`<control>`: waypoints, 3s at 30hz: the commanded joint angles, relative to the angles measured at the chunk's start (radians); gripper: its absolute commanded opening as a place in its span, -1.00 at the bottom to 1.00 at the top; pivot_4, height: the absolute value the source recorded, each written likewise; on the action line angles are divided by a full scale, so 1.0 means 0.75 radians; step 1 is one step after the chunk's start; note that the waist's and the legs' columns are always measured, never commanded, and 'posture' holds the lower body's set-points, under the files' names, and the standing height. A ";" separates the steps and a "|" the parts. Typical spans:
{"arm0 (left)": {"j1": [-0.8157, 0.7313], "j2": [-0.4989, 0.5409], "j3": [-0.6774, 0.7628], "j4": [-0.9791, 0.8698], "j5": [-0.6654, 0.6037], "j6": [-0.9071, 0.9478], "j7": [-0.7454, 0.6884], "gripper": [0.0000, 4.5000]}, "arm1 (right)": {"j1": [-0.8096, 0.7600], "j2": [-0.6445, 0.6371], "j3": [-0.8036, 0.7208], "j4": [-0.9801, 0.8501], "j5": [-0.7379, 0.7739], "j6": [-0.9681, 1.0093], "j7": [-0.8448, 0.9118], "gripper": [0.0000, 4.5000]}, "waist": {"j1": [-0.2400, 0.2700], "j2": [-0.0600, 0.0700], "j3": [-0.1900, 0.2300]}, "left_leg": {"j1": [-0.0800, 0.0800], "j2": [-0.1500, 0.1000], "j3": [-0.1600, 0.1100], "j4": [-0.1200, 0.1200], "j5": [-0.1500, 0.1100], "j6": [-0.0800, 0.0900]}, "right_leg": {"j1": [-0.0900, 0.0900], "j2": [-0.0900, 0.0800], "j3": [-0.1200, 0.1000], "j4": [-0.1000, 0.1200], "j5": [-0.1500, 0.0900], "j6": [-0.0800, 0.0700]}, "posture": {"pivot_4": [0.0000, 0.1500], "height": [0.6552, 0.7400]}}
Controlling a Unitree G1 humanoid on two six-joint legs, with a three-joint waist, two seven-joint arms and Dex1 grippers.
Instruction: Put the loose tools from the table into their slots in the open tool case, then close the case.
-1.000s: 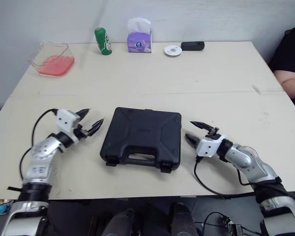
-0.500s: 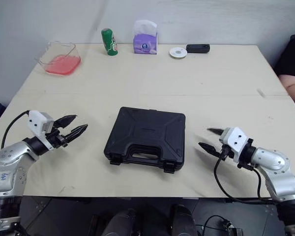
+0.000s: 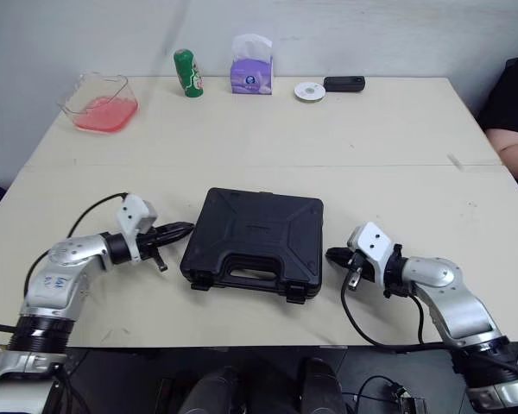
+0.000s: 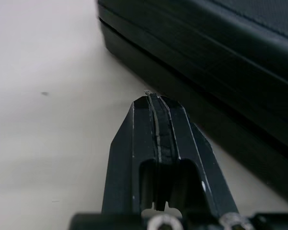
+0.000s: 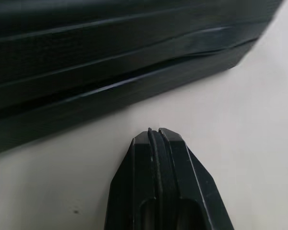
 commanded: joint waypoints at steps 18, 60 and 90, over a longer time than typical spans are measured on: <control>0.396 -0.067 0.153 -0.404 -0.113 -0.025 -0.014 -0.98 | -0.551 0.172 0.013 0.562 -0.201 -0.108 0.187 -1.00 | -0.005 0.001 0.001 | -0.001 0.003 0.000 -0.001 -0.001 -0.001 | -0.001 -0.004 0.001 -0.002 0.000 -0.001 | 1.00 1.00; -0.291 -0.096 0.045 0.439 0.074 -0.169 -0.214 -0.98 | 0.158 0.138 -0.178 -0.048 0.023 -0.078 0.238 -1.00 | 0.015 -0.004 0.003 | -0.002 0.000 0.003 0.000 0.000 0.001 | -0.002 0.002 -0.001 -0.002 0.002 0.003 | 1.00 1.00; -0.573 -0.161 -0.253 -0.309 -0.177 0.326 -0.268 -0.98 | 0.462 0.189 -0.453 -0.373 0.110 -0.022 -0.030 -1.00 | 0.024 -0.002 0.004 | -0.003 -0.003 -0.003 -0.001 0.000 0.001 | 0.001 0.004 0.002 -0.006 0.002 0.004 | 1.00 1.00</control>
